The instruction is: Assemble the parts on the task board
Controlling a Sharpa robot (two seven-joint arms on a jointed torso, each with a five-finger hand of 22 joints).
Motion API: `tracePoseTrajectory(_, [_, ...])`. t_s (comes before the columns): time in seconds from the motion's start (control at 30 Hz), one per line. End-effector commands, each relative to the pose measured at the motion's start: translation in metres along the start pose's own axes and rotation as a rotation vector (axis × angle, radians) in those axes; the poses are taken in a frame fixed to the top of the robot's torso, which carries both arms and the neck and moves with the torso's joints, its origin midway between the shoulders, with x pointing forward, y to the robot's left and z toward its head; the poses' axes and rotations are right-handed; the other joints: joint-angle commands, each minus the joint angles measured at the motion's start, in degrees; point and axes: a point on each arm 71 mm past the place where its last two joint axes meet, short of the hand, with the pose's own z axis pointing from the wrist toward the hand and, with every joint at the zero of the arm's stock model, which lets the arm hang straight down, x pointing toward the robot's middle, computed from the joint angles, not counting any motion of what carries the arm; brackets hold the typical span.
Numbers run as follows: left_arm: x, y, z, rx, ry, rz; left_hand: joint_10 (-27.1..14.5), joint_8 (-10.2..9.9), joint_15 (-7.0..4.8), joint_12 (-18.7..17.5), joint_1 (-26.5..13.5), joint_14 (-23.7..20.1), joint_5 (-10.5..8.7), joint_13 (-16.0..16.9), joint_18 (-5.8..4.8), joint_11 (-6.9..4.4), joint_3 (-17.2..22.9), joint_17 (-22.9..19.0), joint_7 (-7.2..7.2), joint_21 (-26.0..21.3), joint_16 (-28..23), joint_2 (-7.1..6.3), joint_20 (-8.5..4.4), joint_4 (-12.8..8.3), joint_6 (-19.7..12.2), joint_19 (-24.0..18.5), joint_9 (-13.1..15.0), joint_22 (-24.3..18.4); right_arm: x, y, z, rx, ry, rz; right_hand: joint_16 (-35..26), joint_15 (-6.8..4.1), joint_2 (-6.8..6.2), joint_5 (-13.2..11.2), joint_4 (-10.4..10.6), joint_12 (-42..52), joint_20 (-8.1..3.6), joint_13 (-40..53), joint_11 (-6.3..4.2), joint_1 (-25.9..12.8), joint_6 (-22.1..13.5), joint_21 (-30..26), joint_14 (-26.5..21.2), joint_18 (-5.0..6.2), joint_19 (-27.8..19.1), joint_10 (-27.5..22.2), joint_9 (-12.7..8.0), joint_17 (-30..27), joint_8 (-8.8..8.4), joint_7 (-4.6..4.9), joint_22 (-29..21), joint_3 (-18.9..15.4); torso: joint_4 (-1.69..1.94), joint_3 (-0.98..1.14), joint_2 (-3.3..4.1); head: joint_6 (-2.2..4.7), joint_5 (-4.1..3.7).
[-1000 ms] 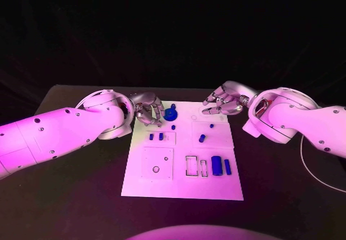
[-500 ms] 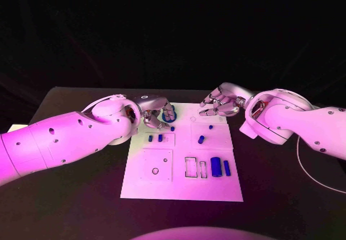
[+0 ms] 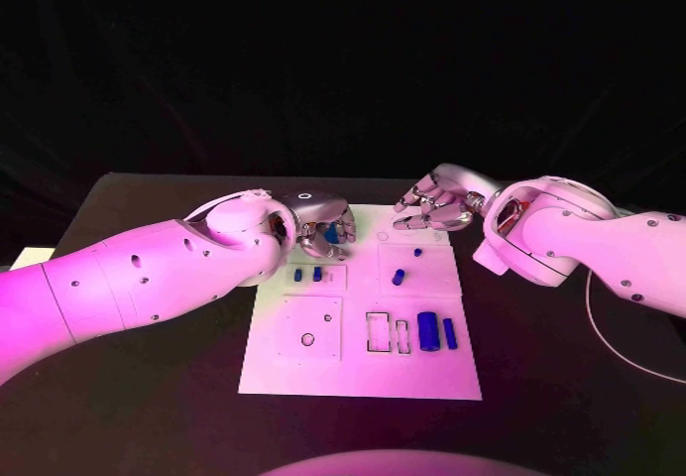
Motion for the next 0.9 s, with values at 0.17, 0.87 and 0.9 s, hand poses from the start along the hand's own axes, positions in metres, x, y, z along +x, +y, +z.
tracePoseTrajectory(0.17, [0.0059, 0.0010, 0.0070, -0.045, 0.059, 0.041, 1.39, -0.65, -0.68, -0.94, 0.06, 2.07, -0.06, -0.37, -1.02, -0.13, 1.15, -0.29, -0.17, 1.94, 0.58, 0.80, -0.21, -0.24, 1.32, 0.96, -0.48, 1.73, 0.0007, 0.0015, 0.0005, -0.007, -0.002, -0.003, -0.19, -0.20, 0.29, 0.14, 0.02, -0.01, -0.04, -0.05, -0.07, 0.04, 0.24, -0.35, 2.03, 0.58, -0.20, -0.36, 0.02, -0.01, 0.19, -0.02, -0.09, -0.35, 0.00, -0.04, -0.04, -0.14, -0.07])
tracePoseTrajectory(0.87, [0.0131, 0.0062, 0.0108, -0.089, 0.151, 0.039, 2.45, -1.10, -0.80, -1.78, -0.86, 2.07, -0.11, -0.61, -1.30, -0.23, 1.40, -1.72, -0.22, 3.68, 0.00, 0.70, -0.38, -0.10, 2.21, 1.36, -0.98, 3.34, 0.0014, 0.0025, 0.0010, -0.011, 0.002, -0.004, -0.19, -0.20, 0.29, 0.14, 0.02, -0.01, -0.04, -0.05, -0.07, 0.04, 0.24, -0.35, 2.03, 0.58, -0.20, -0.36, 0.02, -0.01, 0.19, -0.02, -0.09, -0.35, 0.12, -0.07, -0.05, -0.44, -0.03])
tracePoseTrajectory(0.9, [0.0130, 0.0063, 0.0109, -0.090, 0.149, 0.038, 2.48, -1.12, -0.80, -1.81, -0.87, 2.07, -0.10, -0.62, -1.30, -0.24, 1.42, -1.76, -0.22, 3.71, -0.02, 0.73, -0.39, -0.10, 2.23, 1.36, -1.00, 3.37, 0.0015, 0.0025, 0.0010, -0.011, 0.002, -0.004, -0.19, -0.20, 0.29, 0.14, 0.02, -0.01, -0.04, -0.05, -0.07, 0.04, 0.24, -0.35, 2.03, 0.58, -0.20, -0.36, 0.02, -0.01, 0.19, -0.02, -0.09, -0.35, 0.10, -0.06, -0.05, -0.45, -0.01])
